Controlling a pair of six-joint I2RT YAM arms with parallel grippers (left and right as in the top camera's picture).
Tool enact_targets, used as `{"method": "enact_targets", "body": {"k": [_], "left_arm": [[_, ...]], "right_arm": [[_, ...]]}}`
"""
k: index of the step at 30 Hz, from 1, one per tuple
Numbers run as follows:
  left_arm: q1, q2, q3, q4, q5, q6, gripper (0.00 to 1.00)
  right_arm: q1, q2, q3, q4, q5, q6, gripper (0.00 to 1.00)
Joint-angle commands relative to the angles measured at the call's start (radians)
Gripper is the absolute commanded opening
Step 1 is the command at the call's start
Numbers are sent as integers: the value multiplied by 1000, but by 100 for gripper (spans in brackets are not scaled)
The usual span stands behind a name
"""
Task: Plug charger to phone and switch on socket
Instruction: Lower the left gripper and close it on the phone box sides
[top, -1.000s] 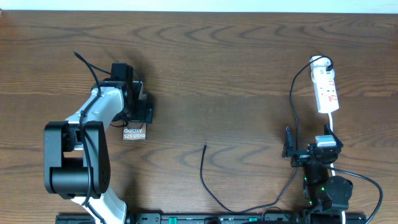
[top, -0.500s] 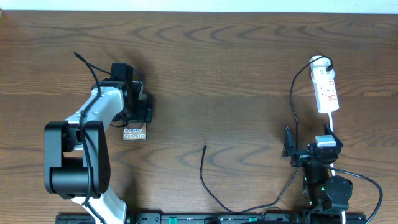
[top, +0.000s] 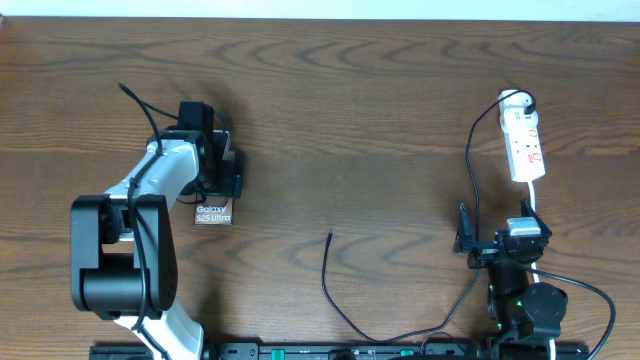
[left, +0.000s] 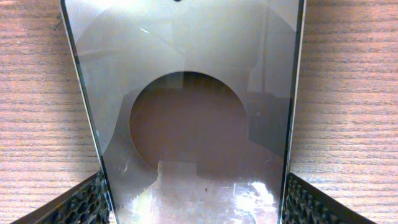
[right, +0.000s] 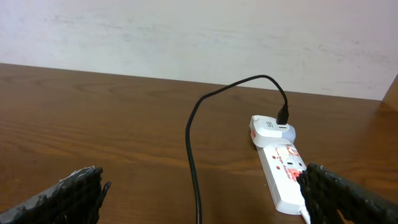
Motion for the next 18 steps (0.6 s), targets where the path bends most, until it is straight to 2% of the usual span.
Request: {"method": "enact_targets", "body": {"k": [1, 9, 11, 18], "left_arm": [[2, 18, -33, -3, 2, 17, 80], [2, 18, -33, -3, 4, 17, 80], [2, 18, -33, -3, 4, 17, 76], [2, 18, -33, -3, 4, 17, 74]], "right_arm": [[-7, -1, -1, -4, 0, -5, 99], [-7, -1, -1, -4, 0, -5, 99], [-7, -1, -1, -4, 1, -5, 99], [-7, -1, -1, -4, 0, -5, 99]]}}
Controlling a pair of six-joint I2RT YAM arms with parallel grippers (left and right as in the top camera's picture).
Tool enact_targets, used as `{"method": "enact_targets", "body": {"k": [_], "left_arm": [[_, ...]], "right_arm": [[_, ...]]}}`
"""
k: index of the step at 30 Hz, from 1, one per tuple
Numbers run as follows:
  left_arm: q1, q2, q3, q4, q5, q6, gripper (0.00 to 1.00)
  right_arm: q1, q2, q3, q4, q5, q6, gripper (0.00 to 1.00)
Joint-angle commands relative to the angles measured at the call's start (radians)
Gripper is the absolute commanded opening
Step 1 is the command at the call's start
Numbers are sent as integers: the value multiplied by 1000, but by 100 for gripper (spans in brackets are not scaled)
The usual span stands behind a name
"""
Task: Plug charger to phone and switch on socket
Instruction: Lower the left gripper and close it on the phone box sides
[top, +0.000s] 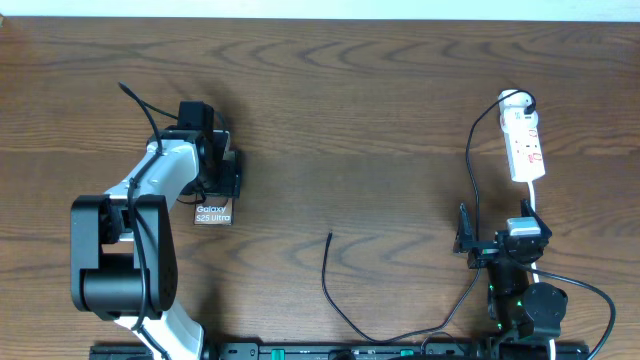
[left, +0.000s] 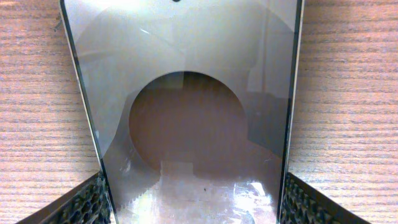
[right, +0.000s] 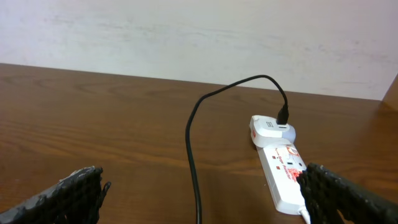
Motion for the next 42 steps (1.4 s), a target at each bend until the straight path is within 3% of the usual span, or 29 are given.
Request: {"method": "enact_targets", "body": {"k": [1, 20, 29, 33, 42], "left_arm": [[2, 19, -33, -3, 3, 14, 74], [2, 19, -33, -3, 3, 14, 55], [2, 19, -33, -3, 3, 14, 29], [2, 19, -33, -3, 3, 14, 9], [2, 19, -33, -2, 26, 14, 7]], "right_arm": [[-7, -1, -1, -4, 0, -5, 99], [-7, -1, -1, -4, 1, -5, 99], [-7, -1, -1, -4, 0, -5, 99], [-7, -1, -1, -4, 0, -5, 99], [-7, -1, -1, -4, 0, -5, 99]]}}
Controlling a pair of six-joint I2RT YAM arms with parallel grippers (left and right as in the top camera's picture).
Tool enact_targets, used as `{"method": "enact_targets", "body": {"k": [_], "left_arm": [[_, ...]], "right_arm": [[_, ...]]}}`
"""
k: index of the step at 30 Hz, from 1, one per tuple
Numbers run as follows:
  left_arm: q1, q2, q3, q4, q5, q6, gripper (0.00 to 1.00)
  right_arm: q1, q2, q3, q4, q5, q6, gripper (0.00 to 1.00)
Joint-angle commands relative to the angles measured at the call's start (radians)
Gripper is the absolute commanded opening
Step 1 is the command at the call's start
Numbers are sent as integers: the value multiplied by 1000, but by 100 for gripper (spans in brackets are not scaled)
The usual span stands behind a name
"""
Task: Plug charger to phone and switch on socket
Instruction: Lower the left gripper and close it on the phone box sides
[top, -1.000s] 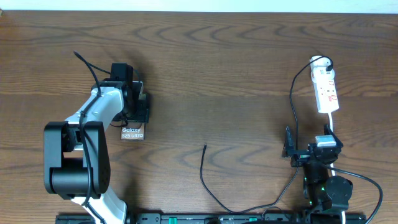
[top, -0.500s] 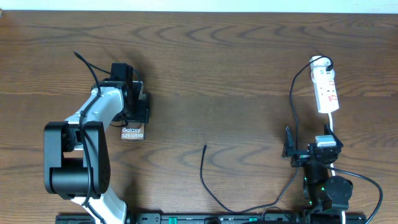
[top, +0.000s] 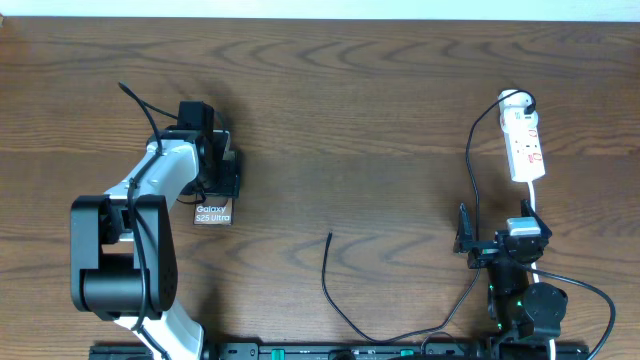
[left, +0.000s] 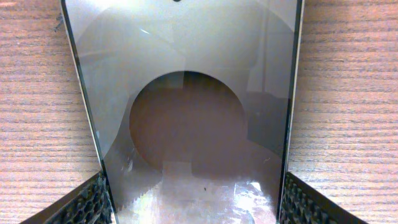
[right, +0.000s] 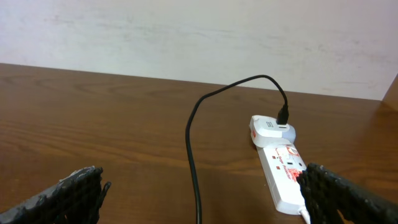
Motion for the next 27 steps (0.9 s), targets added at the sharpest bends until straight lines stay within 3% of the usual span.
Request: {"method": "enact_targets", "body": {"k": [1, 27], "left_arm": [[2, 20, -33, -2, 25, 11, 8], [2, -63, 17, -31, 25, 10, 7]], "right_arm": [[-7, -1, -1, -4, 1, -5, 99], [-7, -1, -1, -4, 1, -5, 99]]}}
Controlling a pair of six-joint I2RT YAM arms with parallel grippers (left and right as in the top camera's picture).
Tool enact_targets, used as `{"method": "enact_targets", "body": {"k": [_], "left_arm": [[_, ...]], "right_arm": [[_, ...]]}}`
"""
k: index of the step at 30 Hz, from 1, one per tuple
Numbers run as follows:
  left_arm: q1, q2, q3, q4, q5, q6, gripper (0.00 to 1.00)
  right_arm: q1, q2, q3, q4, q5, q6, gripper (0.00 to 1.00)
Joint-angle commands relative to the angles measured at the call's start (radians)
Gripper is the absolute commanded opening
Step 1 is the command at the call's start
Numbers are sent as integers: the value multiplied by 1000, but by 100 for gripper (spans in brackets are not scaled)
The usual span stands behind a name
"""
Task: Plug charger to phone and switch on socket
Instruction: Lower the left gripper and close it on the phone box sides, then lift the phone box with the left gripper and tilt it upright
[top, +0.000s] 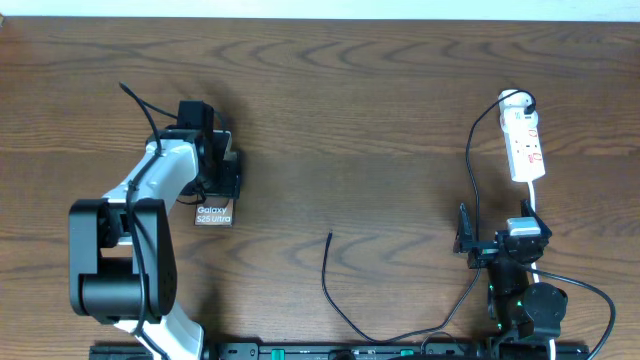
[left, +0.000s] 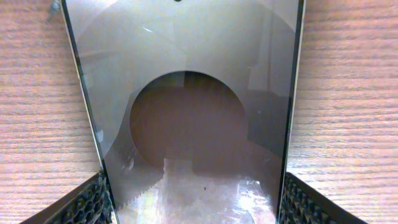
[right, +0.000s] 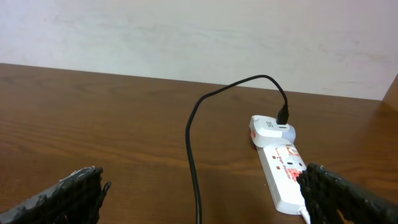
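Observation:
The phone (top: 213, 211), its label reading Galaxy S25 Ultra, is at the table's left, and its glossy screen (left: 186, 112) fills the left wrist view. My left gripper (top: 218, 178) (left: 193, 202) is shut on it, with a finger against each long edge. A black charger cable (top: 327, 270) (right: 193, 155) has its free end at the front middle and runs right to a white adapter (top: 513, 98) (right: 268, 129) in the white power strip (top: 526, 148) (right: 285, 177). My right gripper (top: 500, 238) (right: 205, 196) stands open near the front, facing the strip, with nothing between its fingers.
The brown wooden table (top: 350, 120) carries nothing else. A loop of cable (top: 400, 335) lies along the front edge by the arm bases. A white wall (right: 199, 37) rises behind the table's far edge.
In the left wrist view the wood grain beside the phone has shifted slightly and looks softer, so my left gripper and the phone have moved a little. The right arm and cable are unchanged.
At every earlier moment my left gripper was shut on the phone at the table's left and my right gripper stood open facing the power strip. The cable end lay loose at the front middle throughout. Only now has the held phone shifted slightly.

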Motion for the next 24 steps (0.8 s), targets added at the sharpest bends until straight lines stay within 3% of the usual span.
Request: {"method": "enact_targets", "body": {"k": [1, 24], "left_arm": [[2, -42, 11, -2, 11, 2, 7], [2, -217, 15, -27, 139, -69, 7]], "right_arm": [[-7, -1, -1, -4, 1, -5, 99], [-7, -1, -1, -4, 1, -5, 99]]}}
